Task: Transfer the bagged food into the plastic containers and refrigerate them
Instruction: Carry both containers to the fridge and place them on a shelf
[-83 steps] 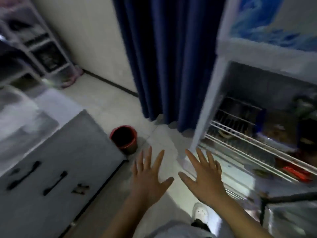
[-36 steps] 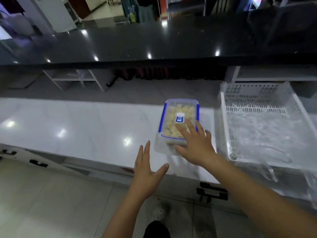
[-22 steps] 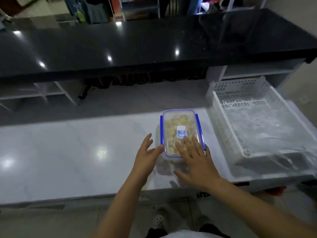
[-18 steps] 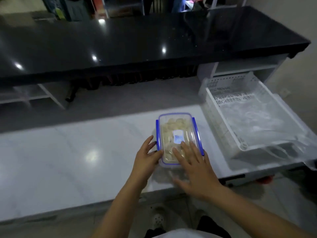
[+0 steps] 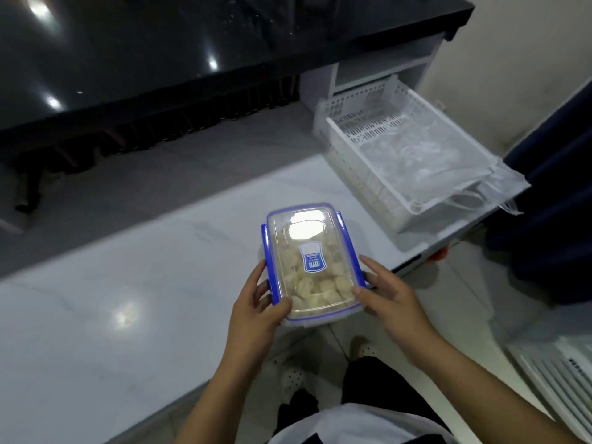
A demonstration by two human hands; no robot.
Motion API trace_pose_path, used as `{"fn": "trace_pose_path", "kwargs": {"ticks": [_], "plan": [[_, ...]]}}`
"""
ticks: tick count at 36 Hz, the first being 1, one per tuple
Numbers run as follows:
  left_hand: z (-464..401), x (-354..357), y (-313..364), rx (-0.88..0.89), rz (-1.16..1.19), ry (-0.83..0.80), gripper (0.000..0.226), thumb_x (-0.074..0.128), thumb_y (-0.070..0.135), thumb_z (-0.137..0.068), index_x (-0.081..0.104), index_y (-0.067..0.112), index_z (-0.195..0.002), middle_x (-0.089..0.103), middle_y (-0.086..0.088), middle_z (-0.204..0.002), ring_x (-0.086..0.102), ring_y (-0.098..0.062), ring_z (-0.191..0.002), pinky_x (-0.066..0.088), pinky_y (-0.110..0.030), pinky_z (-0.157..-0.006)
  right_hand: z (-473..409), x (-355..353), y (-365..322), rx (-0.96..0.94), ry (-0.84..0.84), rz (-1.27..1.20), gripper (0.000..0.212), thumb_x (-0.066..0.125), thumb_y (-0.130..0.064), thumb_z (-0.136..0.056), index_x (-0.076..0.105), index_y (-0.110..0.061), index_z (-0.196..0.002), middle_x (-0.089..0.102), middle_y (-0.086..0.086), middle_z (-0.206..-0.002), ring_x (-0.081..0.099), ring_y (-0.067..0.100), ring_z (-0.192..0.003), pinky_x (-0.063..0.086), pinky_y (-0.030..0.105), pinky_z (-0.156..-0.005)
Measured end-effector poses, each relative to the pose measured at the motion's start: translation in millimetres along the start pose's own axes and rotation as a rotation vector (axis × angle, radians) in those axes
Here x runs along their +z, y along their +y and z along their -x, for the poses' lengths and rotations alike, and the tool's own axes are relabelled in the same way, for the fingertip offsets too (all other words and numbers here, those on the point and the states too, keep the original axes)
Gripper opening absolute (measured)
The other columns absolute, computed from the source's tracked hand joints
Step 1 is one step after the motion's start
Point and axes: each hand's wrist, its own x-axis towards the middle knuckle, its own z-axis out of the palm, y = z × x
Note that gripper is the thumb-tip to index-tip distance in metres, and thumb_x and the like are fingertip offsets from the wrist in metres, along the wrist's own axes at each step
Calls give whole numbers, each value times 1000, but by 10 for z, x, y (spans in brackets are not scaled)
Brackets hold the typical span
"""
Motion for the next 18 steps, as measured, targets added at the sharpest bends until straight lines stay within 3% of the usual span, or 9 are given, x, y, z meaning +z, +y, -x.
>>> {"fn": "trace_pose_path", "kwargs": {"ticks": [2, 6, 11, 15, 18], "plan": [[-23, -5, -27, 5, 10, 3, 79, 80, 36, -70, 47, 45, -142, 66, 12, -127, 68, -12, -112, 63, -36, -71, -22, 16, 37, 13, 4, -48, 51, 63, 3, -91, 57, -25, -134, 69, 5, -126, 70, 17, -105, 57, 26, -76], [-54, -22, -40, -11, 40, -27, 82, 83, 41, -65, 49, 50, -139, 67, 15, -126, 68, -10, -112, 63, -40, -74, -59, 62, 98, 75, -2, -159, 56, 63, 3, -90, 54, -28, -136, 73, 5, -119, 70, 22, -109, 60, 33, -81], [50, 108, -3, -29, 70, -94, 75, 82, 30, -70, 51, 53, -134, 67, 16, -125, 69, -10, -111, 62, -37, -71, 102, -72, 89, 28, 53, -192, 61, 67, 5, -85, 55, -23, -139, 72, 6, -120, 68, 25, -111, 59, 36, -84], [258, 346, 54, 47, 43, -211, 83, 89, 41, -68, 46, 58, -137, 63, 15, -134, 64, -14, -121, 60, -48, -86, 471, -404, 56, -74, 107, -215, 64, 75, -9, -77, 60, -30, -135, 71, 4, -122, 67, 24, -113, 59, 36, -86], [429, 677, 47, 55, 85, -323, 84, 86, 35, -73, 43, 55, -141, 59, 11, -140, 62, -19, -125, 59, -47, -87, 781, -721, 20, -155, 163, -239, 62, 78, -18, -73, 63, -37, -131, 71, 1, -122, 68, 21, -112, 59, 34, -83]]}}
